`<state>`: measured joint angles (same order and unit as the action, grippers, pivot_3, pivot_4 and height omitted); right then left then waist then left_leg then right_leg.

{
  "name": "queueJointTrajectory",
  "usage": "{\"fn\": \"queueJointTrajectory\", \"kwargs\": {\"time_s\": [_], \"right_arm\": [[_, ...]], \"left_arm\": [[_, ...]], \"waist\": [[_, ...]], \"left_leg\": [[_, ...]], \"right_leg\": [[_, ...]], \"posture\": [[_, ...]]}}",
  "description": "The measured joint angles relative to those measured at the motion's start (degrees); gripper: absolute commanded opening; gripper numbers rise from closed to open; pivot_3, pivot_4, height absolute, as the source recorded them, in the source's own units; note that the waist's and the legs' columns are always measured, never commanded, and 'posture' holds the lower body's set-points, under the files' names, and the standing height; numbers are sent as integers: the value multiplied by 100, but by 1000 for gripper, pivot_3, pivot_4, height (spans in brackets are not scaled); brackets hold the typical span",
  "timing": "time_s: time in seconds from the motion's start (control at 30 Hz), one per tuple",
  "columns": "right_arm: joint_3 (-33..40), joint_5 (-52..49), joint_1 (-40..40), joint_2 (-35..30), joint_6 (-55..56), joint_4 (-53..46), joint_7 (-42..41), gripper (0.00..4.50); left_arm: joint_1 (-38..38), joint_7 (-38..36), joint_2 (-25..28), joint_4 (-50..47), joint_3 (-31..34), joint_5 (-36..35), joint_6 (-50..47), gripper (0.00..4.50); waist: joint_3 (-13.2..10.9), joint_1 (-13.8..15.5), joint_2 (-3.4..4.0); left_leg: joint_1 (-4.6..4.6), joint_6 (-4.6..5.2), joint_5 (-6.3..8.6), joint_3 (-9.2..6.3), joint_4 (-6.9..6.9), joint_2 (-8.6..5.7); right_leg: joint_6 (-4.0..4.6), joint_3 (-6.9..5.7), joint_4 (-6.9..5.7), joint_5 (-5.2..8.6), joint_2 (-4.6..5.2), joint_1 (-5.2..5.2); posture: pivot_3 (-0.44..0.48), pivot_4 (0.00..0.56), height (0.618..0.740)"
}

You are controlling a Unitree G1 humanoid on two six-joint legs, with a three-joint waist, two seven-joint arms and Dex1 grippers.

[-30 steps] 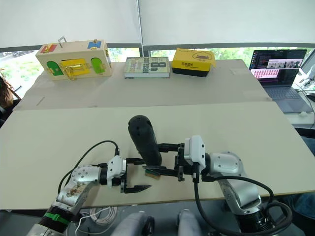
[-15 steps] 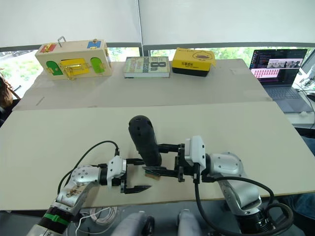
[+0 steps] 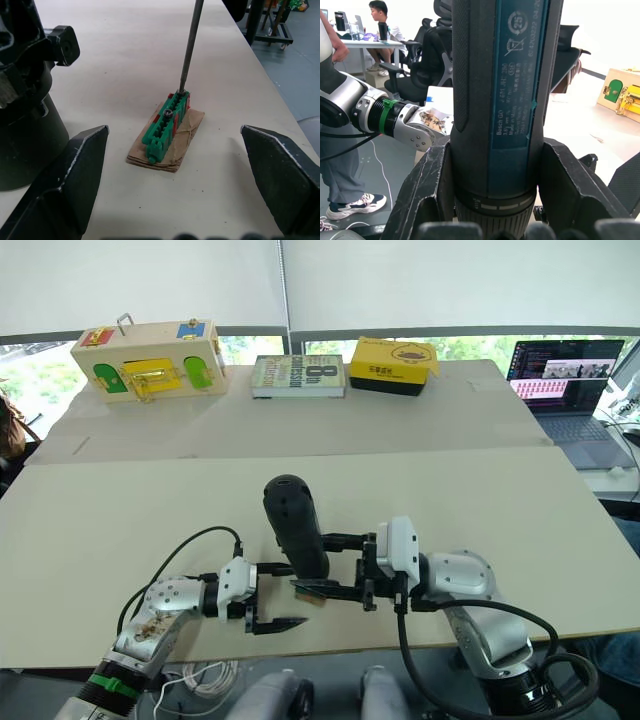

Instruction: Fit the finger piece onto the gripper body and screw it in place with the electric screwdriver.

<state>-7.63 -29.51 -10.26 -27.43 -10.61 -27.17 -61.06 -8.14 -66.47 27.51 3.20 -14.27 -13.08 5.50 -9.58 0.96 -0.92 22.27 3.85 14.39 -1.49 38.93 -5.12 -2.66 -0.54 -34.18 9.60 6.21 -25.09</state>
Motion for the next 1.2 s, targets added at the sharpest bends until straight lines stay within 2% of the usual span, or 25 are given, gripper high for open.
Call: {"fn": "queueJointTrajectory", "kwargs": {"time_s": [1.2], "right_arm": [[-14,-67,1,-119,-3,0,150,1924]], "left_arm": [[-23,-3,1,2,-6,-1,-45,4500]], "waist": [[0,2,0]], "left_leg": [[0,0,0,0,0,0]], "right_leg": [[0,0,1,0,1,1]], "posture": [[0,150,740]]}}
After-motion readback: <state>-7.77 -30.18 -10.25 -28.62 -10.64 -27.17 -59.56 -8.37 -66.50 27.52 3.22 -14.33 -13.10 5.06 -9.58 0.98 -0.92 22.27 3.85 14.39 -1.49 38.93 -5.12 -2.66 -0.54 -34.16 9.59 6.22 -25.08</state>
